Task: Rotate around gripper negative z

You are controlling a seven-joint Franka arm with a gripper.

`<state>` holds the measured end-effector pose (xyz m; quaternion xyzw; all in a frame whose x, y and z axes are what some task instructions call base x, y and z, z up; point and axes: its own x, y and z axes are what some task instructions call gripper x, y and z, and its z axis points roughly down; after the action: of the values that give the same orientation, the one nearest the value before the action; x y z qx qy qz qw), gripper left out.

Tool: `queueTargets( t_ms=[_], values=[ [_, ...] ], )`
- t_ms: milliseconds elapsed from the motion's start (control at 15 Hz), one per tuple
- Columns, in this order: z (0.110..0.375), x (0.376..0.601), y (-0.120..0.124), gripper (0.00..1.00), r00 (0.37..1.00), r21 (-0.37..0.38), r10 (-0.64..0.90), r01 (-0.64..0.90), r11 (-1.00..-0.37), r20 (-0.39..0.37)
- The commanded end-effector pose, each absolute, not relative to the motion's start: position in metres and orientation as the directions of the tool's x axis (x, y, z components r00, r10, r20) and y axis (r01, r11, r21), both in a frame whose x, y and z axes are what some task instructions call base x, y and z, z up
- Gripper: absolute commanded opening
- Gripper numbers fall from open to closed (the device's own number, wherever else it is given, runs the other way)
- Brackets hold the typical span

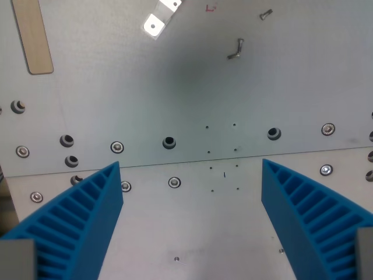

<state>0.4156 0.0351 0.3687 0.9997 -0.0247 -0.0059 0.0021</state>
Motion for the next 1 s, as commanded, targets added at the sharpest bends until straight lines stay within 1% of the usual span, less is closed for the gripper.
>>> queueTargets(
  t_ms=[67,1000],
  values=[
    [0.3714,0.4150,0.0350,1.00,0.999,0.004,-0.037,-0.037,-0.999,-0.005],
    [0.3714,0.4150,0.0350,1.00,0.989,0.003,0.149,0.149,-0.989,-0.006]
  ],
)
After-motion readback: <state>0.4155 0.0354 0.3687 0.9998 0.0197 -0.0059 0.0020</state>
